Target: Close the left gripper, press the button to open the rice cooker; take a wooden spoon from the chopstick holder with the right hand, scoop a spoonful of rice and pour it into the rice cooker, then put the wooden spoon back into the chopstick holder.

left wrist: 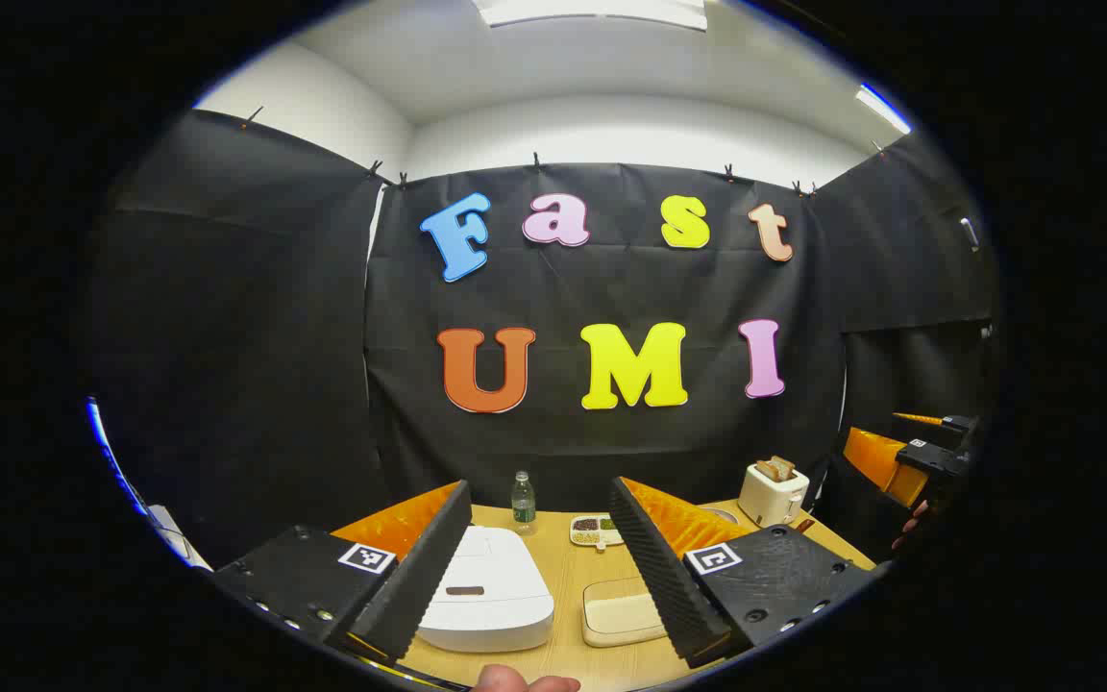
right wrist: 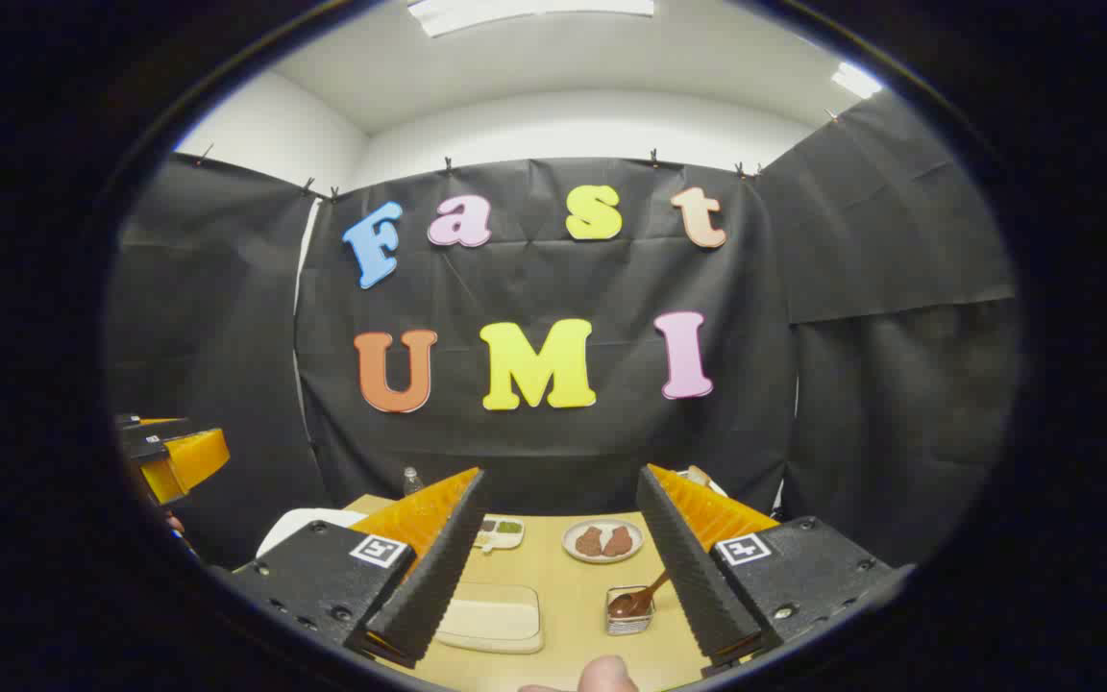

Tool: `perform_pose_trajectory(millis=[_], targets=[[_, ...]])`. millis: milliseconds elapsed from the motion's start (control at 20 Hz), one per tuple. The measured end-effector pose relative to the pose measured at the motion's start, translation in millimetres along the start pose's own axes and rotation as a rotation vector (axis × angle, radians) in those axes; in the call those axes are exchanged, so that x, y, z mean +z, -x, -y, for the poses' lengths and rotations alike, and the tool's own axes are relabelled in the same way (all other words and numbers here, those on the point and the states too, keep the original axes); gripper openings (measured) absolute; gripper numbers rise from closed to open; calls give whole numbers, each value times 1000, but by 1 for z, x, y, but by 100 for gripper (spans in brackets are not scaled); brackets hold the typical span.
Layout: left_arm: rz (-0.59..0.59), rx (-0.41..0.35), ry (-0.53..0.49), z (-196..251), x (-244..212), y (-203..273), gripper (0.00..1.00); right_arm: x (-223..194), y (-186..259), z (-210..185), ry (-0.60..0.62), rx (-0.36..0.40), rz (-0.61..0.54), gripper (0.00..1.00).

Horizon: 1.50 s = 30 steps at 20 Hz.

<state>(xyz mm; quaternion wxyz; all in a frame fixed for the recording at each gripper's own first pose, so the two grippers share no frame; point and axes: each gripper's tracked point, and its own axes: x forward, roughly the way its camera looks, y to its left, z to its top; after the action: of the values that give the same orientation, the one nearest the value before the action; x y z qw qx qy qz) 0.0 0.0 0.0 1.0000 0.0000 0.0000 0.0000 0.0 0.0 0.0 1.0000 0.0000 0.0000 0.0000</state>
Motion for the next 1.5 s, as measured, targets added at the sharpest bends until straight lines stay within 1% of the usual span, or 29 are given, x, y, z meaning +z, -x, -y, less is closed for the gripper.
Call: perform_pose_trajectory(millis=[450,500,550,600,700,850,900,950,1000,1100,1150,1200,1250,1350,1400,1450,1500], targets=[[-25,1,6,-1,-5,2,95,-6,-3,1,-8,13,-16,96],[-24,3,7,-1,-6,1,94,-5,-3,1,-10,13,-16,100],[-24,5,7,-1,-5,1,94,-5,-3,1,-12,13,-16,100],[-24,7,8,-1,-6,2,95,-5,-4,2,-13,15,-14,96],[-27,13,9,-3,-7,2,95,-5,-5,3,-17,13,-17,96],[-32,21,11,-4,-9,2,95,-8,-6,6,-24,14,-24,96],[-34,21,12,-2,-9,1,95,-7,-7,7,-26,13,-25,100],[-37,18,14,-1,-10,1,95,-8,-7,8,-27,13,-25,96],[-43,14,18,-1,-11,0,95,-8,-9,8,-27,13,-25,96],[-59,7,28,1,-15,-2,94,-9,-11,10,-22,14,-27,96],[-65,9,25,1,-17,-3,94,-9,-13,11,-20,12,-26,100],[-71,11,20,-1,-20,-4,95,-10,-15,12,-20,13,-29,100],[-80,17,14,-3,-22,-6,95,-10,-17,14,-21,13,-30,96],[-100,24,8,-6,-29,-8,95,-13,-23,15,-24,17,-36,96],[-118,26,10,-9,-35,-10,95,-14,-27,15,-22,20,-42,100],[-140,29,14,-14,-44,-12,94,-18,-30,15,-18,24,-48,100],[-172,34,16,-20,-54,-14,90,-19,-33,14,-14,29,-54,100]])
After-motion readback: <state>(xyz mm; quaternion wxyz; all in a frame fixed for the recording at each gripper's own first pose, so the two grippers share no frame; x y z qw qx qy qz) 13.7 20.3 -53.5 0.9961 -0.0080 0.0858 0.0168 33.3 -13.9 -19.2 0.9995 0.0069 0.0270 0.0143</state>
